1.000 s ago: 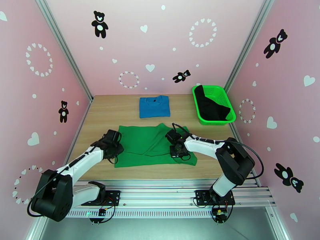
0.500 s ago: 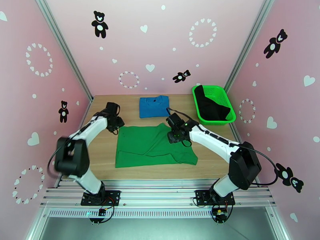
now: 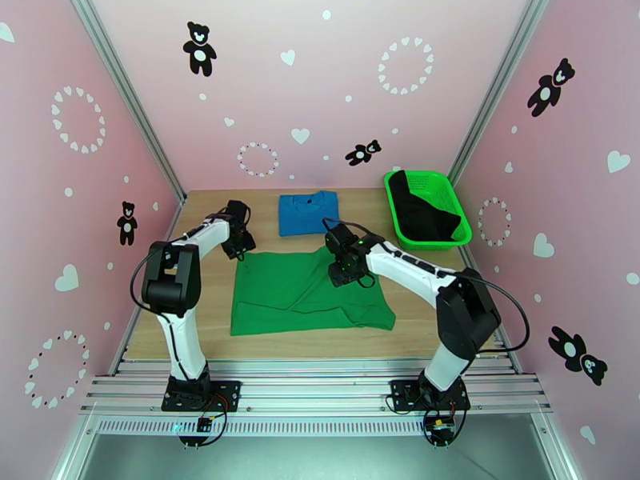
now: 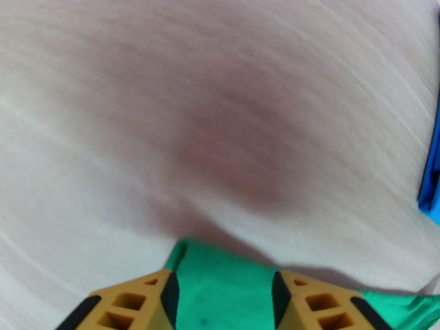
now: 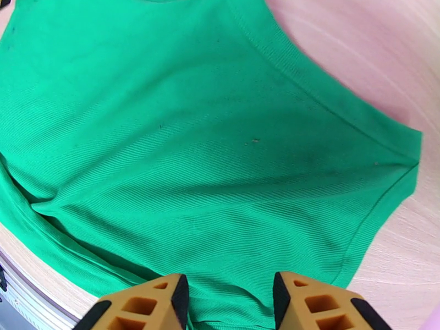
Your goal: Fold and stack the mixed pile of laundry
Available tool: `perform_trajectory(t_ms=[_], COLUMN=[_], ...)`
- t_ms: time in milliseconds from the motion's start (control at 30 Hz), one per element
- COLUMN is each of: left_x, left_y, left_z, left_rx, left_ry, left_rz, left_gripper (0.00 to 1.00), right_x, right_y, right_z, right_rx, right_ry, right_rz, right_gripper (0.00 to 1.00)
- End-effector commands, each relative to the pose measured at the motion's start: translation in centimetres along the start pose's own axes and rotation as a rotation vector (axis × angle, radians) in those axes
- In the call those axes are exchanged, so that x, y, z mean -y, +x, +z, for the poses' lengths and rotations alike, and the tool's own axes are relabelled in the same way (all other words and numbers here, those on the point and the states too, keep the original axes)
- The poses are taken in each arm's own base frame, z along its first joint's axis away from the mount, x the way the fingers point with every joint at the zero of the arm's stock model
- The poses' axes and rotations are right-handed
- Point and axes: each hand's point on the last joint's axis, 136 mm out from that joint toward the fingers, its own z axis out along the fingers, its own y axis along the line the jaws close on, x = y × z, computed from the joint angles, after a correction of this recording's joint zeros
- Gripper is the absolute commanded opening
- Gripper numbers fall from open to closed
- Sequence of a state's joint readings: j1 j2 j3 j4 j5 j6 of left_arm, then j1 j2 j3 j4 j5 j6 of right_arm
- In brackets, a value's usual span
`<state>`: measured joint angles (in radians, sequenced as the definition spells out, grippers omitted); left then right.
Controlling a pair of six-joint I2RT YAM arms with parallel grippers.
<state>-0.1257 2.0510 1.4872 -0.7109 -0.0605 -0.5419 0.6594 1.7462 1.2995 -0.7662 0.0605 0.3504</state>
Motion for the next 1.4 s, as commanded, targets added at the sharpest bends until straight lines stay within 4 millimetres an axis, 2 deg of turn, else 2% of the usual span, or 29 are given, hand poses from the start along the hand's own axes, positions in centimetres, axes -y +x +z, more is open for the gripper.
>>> perform_trajectory(t_ms=[0,67,100,200,267,400,500,600,900,1167,1367], left_x=[-0.4,-0.3,-0.1,0.2,0.2,0.0,-0.2,-0.2,-0.5,-1.3,-0.5], left_y=[0.2,0.2,0.2,0.3,0.4,0.5,0.3,0.1,-0.3,-0.9,-0.8], left_z=[1.6,2.3,2.5,2.9,3.1,3.0,2.8,2.5,2.2,1.8,1.8], left_rx=[-0.034,-0.045,-0.051,-0.062,-0.065,-0.062,-0.053,-0.046,-0.037,-0.031,-0.041], left_ry=[-0.028,-0.028,-0.022,-0.011,-0.006,-0.012,-0.019,-0.021,-0.031,-0.031,0.008], left_rz=[0.013,0.011,0.011,0.011,0.01,0.013,0.017,0.02,0.023,0.004,0.005], left_gripper=[0.51,0.46,0.4,0.13,0.0,0.0,0.0,0.0,0.0,0.0,0.0], right_x=[-0.2,-0.1,-0.1,-0.1,-0.1,0.1,0.4,1.1,2.2,2.5,2.1], right_y=[-2.4,-4.0,-5.0,-7.7,-9.3,-11.5,-12.9,-13.5,-12.7,-13.3,-12.6], right_z=[0.4,0.8,1.0,2.2,3.1,5.7,7.3,8.8,12.1,12.7,13.2], right_rx=[0.033,0.053,0.065,0.079,0.082,0.06,0.051,0.042,-0.004,0.0,-0.03], right_ry=[-0.056,-0.092,-0.114,-0.169,-0.198,-0.242,-0.24,-0.215,-0.171,-0.185,-0.209], right_rz=[0.002,0.008,0.01,0.018,0.031,0.066,0.086,0.103,0.121,0.133,0.136], right_gripper=[0.55,0.6,0.61,0.63,0.63,0.61,0.55,0.51,0.4,0.4,0.0])
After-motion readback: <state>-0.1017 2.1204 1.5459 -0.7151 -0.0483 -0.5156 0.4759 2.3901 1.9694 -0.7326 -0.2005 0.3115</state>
